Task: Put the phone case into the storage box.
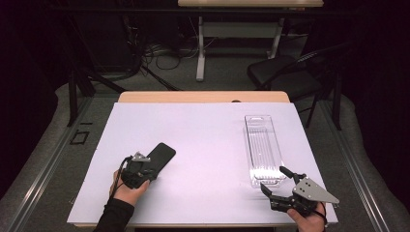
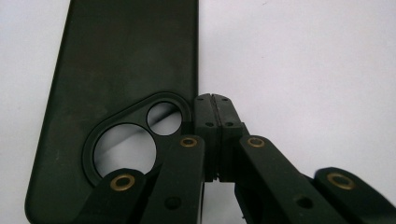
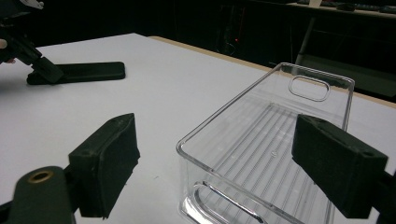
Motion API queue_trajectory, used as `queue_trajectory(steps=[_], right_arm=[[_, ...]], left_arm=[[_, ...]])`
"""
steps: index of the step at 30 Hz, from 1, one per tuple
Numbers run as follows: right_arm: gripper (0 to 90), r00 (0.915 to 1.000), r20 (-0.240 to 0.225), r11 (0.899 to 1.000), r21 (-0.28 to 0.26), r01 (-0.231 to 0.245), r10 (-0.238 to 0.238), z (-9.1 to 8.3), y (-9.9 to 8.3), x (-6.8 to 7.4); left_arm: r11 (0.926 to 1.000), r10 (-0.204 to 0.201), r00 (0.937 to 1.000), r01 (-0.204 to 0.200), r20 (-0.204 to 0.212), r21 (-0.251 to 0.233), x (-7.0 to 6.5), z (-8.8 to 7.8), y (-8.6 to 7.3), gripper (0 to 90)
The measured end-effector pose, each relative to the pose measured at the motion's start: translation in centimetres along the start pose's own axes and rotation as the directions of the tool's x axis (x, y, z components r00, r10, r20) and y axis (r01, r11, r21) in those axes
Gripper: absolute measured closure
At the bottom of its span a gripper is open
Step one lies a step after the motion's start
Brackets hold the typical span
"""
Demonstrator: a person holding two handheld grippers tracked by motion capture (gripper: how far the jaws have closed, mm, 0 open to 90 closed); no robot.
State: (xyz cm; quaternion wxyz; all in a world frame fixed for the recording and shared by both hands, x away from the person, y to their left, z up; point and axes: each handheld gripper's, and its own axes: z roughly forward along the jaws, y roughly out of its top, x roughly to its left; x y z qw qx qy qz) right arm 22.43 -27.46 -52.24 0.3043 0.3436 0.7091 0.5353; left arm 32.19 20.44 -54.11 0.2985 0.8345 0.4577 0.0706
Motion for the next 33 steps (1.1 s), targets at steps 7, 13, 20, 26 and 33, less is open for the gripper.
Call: queue_trajectory(steps=[7,13,20,26,33], right_arm=[[13.9,1.0000,0.000,1.000,-0.003,0.001,-0.001,0.0,0.0,0.0],[13.9,1.0000,-0.001,1.000,-0.004,0.002,-0.002,0.0,0.0,0.0],[13.9,1.0000,-0.004,1.000,-0.006,-0.002,0.002,0.1,0.0,0.0],[13.9,1.0000,-0.005,1.000,-0.007,-0.002,0.002,0.1,-0.1,0.0],[13.9,1.0000,-0.005,1.000,-0.009,-0.007,0.006,0.1,-0.1,0.0]], left_arm=[[1.0000,0.001,1.0000,-0.001,0.000,0.000,0.0,0.0,0.0,90.0],[0.9996,-0.008,0.9999,0.008,0.013,-0.028,-0.1,-0.6,0.1,90.0],[0.9977,-0.024,0.9996,0.025,0.017,-0.063,0.3,-1.6,0.1,88.8],[0.9939,-0.042,0.9990,0.043,0.016,-0.101,0.9,-2.3,0.0,76.2],[0.9877,-0.049,0.9987,0.047,-0.010,-0.149,1.4,-2.9,-0.1,54.5]])
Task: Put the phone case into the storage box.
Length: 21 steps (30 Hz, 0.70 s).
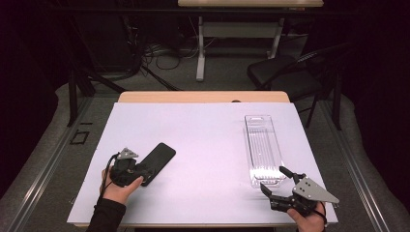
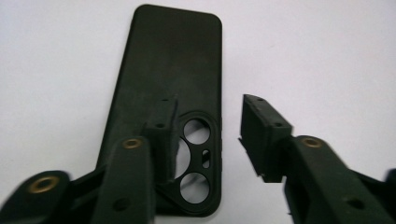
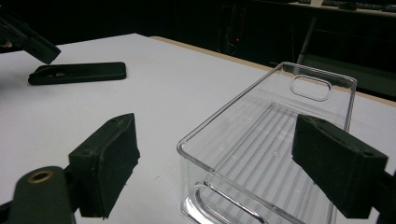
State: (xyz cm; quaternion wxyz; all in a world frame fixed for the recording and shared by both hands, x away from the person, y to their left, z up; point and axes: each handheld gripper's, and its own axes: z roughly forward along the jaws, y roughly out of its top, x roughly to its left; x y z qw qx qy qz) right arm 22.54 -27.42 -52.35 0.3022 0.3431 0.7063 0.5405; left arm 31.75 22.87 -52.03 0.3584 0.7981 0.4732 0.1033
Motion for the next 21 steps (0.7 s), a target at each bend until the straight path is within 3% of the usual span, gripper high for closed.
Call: queue_trajectory(steps=[5,10,16,21], right_arm=[[13.9,1.0000,0.000,1.000,0.001,0.000,0.000,0.0,0.0,0.0],[13.9,1.0000,0.000,1.000,-0.001,-0.001,0.001,0.0,0.0,0.0],[13.9,1.0000,-0.002,1.000,-0.001,0.002,-0.002,0.0,0.0,0.0],[13.9,1.0000,0.001,1.000,-0.003,0.004,-0.004,0.0,0.0,0.0]], left_arm=[[0.9986,-0.001,1.0000,0.001,0.003,-0.054,0.4,-0.7,0.1,50.8],[0.9965,-0.029,0.9991,0.031,0.031,-0.078,0.8,-1.4,0.2,48.1],[0.9965,-0.048,0.9977,0.051,0.047,-0.065,1.4,-1.6,0.3,28.6],[0.9945,-0.045,0.9984,0.048,0.033,-0.093,1.5,-1.9,0.5,21.5]])
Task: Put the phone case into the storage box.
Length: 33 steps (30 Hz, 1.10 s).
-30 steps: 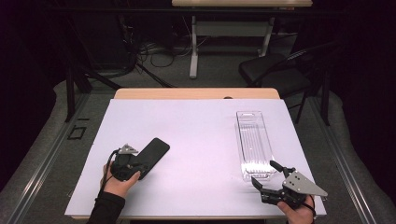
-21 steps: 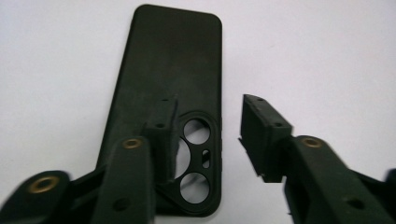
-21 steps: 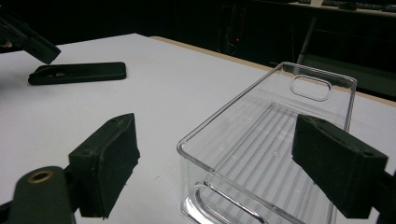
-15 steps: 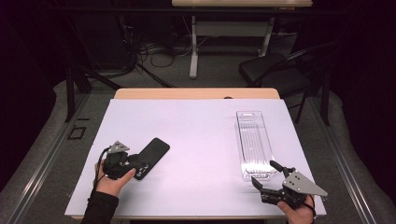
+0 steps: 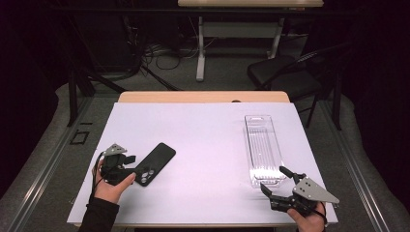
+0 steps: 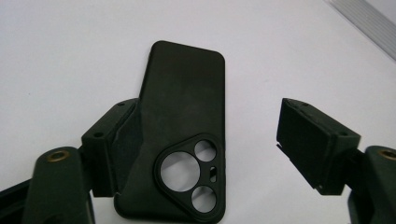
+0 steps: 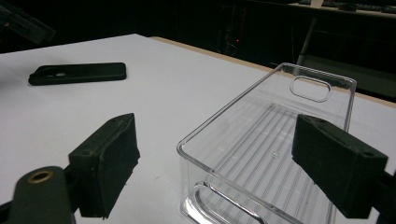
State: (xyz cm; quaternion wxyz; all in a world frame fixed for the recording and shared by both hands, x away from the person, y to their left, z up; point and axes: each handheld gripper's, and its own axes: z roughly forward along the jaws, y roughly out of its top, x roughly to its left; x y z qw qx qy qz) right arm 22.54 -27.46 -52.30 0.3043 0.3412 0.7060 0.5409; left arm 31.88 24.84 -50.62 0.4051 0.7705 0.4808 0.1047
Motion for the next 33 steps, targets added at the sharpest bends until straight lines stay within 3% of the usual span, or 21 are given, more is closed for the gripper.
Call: queue_trajectory(steps=[4,9,12,18,26,33], right_arm=[[13.9,1.0000,-0.002,1.000,0.003,-0.006,0.006,0.0,0.0,0.0],[13.9,1.0000,-0.003,1.000,0.003,-0.002,0.002,0.0,0.0,0.0],[13.9,1.0000,-0.003,1.000,0.004,-0.005,0.005,0.0,0.0,0.0],[13.9,1.0000,-0.004,1.000,0.003,-0.002,0.003,0.0,0.0,0.0],[13.9,1.0000,-0.006,1.000,0.004,-0.002,0.002,0.0,0.0,0.0],[13.9,1.0000,-0.007,1.000,0.005,-0.003,0.003,0.0,0.0,0.0]], left_arm=[[0.9998,-0.016,0.9997,0.016,-0.017,-0.006,0.3,0.0,0.0,16.7],[0.9970,-0.074,0.9972,0.074,-0.001,-0.022,0.9,-0.2,0.0,16.2],[0.9963,-0.084,0.9963,0.084,0.016,-0.015,1.1,-0.2,0.0,13.8],[0.9982,-0.060,0.9979,0.060,0.025,0.008,1.2,0.0,-0.1,0.5],[0.9992,-0.038,0.9993,0.038,0.005,0.014,1.0,0.2,-0.1,0.5],[0.9994,-0.030,0.9993,0.030,0.023,0.016,1.0,0.0,0.0,0.4]])
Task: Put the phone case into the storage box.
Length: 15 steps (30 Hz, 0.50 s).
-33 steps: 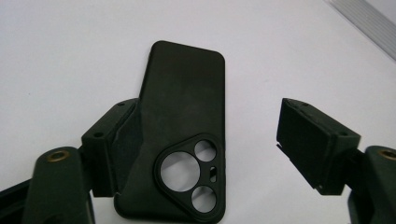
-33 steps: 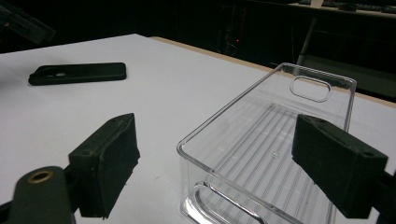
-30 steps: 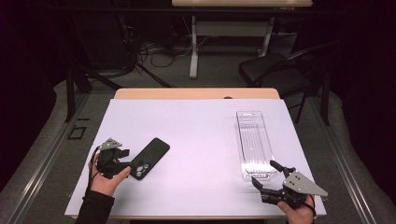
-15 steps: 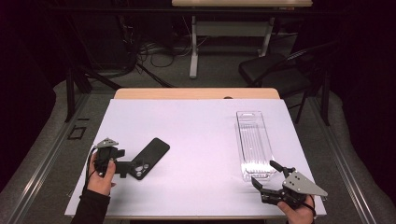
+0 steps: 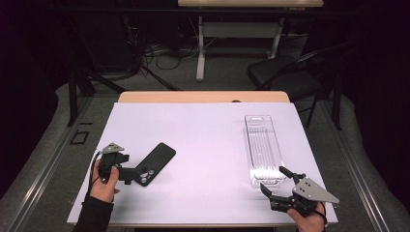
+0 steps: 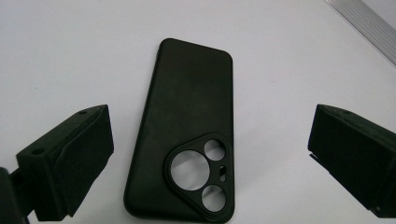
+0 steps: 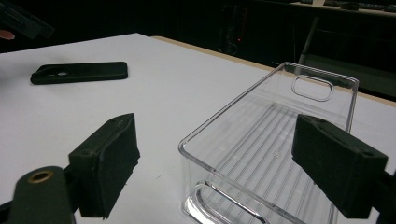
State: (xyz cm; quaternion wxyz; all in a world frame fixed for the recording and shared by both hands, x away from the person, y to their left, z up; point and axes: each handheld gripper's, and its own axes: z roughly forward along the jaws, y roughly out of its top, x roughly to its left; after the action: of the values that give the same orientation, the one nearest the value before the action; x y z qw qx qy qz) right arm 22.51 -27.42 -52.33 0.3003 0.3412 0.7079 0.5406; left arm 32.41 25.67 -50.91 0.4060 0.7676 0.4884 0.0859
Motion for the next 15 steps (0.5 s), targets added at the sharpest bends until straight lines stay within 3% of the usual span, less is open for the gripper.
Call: queue_trajectory(steps=[10,15], right_arm=[[13.9,1.0000,-0.002,1.000,0.006,0.002,-0.002,0.0,0.0,0.1],[13.9,1.0000,0.002,1.000,0.002,-0.001,0.001,0.0,0.0,0.0]], left_arm=[[0.9995,0.030,0.9995,-0.030,-0.004,0.012,0.0,0.0,0.6,0.5],[0.9996,0.024,0.9997,-0.024,-0.002,0.011,0.0,0.2,1.4,0.9]])
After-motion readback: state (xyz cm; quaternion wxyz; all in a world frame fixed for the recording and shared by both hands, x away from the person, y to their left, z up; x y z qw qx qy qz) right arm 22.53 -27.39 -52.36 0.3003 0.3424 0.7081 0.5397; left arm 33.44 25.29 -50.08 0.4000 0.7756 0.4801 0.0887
